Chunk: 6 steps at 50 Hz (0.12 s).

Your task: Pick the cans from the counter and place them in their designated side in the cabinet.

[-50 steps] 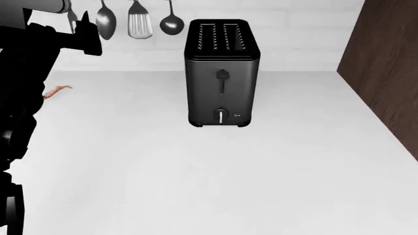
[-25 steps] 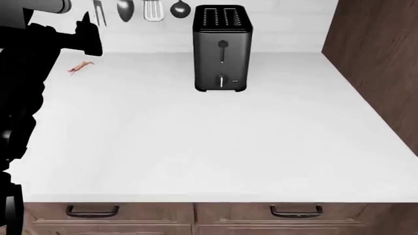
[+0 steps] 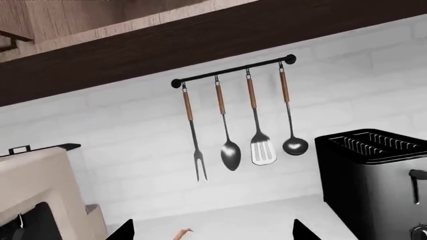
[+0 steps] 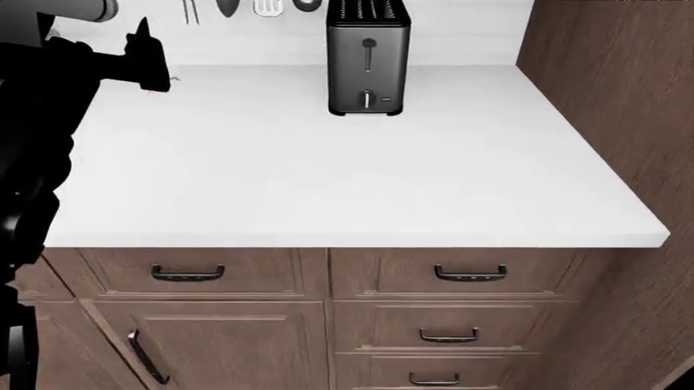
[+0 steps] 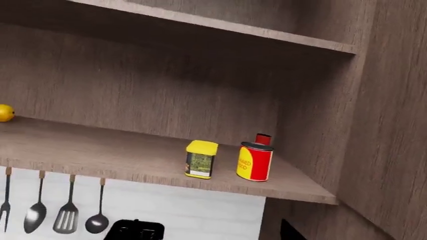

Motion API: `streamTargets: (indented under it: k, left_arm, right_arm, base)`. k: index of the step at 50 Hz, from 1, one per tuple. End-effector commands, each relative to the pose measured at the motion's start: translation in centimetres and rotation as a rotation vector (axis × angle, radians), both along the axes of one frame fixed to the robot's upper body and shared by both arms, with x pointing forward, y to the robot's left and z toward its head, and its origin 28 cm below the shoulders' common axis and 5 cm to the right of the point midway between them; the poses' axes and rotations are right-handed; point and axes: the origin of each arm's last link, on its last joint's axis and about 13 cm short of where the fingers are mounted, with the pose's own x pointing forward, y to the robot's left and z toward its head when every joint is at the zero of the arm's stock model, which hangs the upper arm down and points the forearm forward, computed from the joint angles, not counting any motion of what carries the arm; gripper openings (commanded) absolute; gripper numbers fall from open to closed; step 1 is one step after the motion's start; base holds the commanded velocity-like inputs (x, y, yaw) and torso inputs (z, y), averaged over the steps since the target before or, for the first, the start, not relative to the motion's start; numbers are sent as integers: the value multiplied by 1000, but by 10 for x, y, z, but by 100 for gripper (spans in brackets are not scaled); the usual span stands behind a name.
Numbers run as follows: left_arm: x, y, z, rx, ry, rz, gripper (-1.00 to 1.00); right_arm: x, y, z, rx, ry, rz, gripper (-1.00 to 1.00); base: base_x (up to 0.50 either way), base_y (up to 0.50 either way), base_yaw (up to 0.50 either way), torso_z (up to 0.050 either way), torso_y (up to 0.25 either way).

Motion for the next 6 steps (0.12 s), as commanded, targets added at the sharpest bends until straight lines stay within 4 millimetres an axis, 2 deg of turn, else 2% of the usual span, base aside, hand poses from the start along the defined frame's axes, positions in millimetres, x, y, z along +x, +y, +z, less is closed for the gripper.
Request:
streamTargets:
  k: [1, 6]
  left_arm:
    - [0, 0, 0, -4, -9, -5, 100]
    - [1, 0, 0, -4, -16, -11, 100]
  right_arm:
    - [2, -7, 0, 36, -17, 62, 100]
    - [3, -9, 1, 9, -19, 83, 100]
  base:
    - [0, 0, 0, 0, 0]
    - [0, 0, 0, 0, 0]
